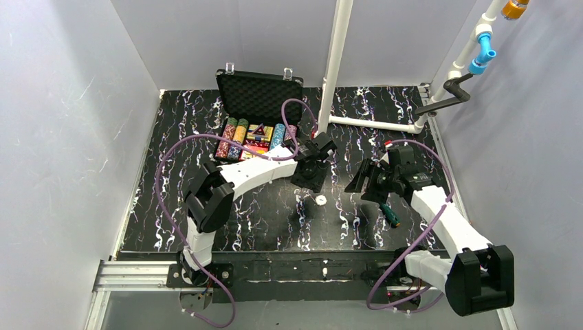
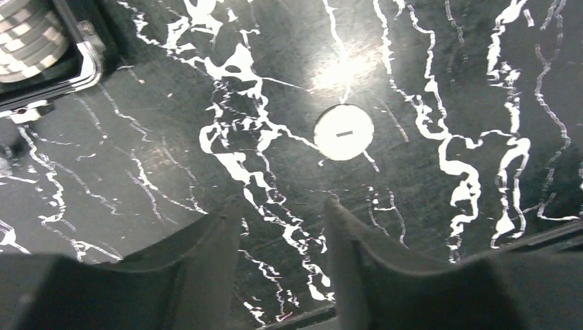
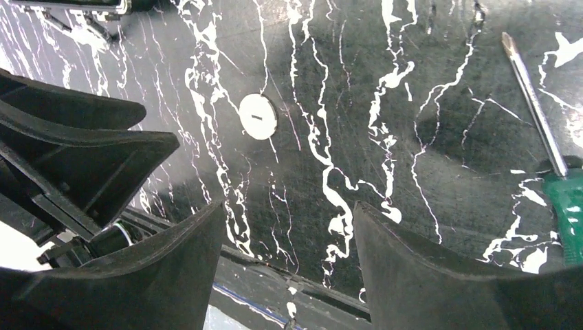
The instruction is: Pack up texas hold em set
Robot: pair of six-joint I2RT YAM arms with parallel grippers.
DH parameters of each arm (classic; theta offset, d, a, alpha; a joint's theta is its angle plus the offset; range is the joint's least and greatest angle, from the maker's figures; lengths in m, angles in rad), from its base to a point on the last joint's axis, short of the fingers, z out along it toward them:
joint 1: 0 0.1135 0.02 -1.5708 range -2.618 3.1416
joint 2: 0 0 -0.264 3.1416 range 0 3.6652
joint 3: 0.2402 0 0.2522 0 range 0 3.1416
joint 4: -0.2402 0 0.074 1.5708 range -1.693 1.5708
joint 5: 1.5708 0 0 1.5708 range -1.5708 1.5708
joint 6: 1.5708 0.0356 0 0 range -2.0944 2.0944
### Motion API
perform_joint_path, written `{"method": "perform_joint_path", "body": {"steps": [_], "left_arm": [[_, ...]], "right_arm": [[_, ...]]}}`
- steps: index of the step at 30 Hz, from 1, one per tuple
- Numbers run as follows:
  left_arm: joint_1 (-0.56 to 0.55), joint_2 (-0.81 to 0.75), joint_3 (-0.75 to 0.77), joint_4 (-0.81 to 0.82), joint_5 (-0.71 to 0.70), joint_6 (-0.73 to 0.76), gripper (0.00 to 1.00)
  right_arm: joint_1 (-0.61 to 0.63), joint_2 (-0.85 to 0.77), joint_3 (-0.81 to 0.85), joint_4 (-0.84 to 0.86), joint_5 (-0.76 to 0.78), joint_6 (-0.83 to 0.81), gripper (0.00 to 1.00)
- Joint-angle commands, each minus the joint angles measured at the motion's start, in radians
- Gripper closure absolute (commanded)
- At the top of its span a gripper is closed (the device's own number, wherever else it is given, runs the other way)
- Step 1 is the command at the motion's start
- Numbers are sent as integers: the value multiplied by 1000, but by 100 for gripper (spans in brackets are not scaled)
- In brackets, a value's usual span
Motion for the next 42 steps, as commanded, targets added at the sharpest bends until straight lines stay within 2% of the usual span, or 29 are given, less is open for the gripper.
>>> {"method": "perform_joint_path", "body": {"steps": [1,5,13,19,25,37,42], "left_arm": [[6,-26,2,20,76,-5,47],[2,52,80,12,54,-77,41],[-41,179,178,-69,-42,-234,38],[-42,200,154,-69,-52,-308,40],[-42,246,158,-61,-6,-319,40],[-54,280,138,-89,-66,-354,45],[-54,283,92,-82,-70,-355,53]], "right_arm": [[-3,-4,47,-9,-56,-48,24],[-4,-92,35,-37,0,-23,25],[-2,-213,4,-73,49,-18,26],[-3,-222,-15,-78,39,-20,27],[-4,-214,-22,-66,25,-19,28],[-3,-200,-40,-49,11,-19,30],[-3,-196,-44,-39,4,-19,30]]}}
